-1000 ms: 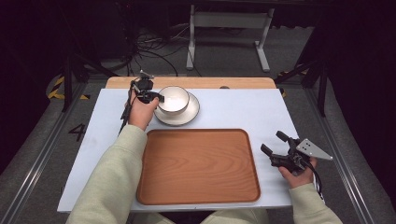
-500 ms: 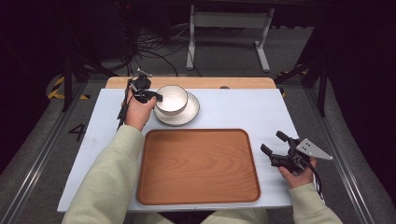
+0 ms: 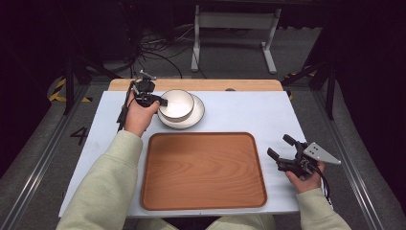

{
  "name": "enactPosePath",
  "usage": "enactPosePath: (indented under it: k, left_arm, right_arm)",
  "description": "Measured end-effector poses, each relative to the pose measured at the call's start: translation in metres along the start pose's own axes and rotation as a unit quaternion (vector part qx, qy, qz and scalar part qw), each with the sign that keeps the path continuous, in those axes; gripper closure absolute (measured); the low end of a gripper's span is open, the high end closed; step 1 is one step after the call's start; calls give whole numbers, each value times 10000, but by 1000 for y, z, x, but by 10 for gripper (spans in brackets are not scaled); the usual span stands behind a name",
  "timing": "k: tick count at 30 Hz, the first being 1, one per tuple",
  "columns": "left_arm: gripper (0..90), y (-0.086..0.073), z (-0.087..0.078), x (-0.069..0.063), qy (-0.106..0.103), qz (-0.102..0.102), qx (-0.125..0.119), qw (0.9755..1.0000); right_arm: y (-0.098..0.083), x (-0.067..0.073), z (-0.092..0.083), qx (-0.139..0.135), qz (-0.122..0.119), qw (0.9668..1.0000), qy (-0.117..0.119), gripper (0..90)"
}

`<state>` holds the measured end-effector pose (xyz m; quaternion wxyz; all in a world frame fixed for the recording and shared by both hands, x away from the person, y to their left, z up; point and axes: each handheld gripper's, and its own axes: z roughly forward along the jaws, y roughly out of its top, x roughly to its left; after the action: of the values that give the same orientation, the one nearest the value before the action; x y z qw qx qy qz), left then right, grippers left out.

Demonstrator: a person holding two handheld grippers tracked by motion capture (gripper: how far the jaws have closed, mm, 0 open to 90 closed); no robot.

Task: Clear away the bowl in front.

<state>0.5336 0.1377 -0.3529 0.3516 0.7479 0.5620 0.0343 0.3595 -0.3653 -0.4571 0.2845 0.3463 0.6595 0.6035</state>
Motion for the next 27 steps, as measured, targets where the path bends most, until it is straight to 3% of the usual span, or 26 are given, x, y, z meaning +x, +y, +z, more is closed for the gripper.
enactPosePath:
  k: [10,27]
  left_arm:
    - [822,-6,-7,-9,-296,144,169,9993]
    - [821,-20,-19,-26,-526,448,210,9974]
  right_arm:
    - [0,0,0,4,-6,10000,5,99]
    - [0,0,0,4,0,10000,-5,99]
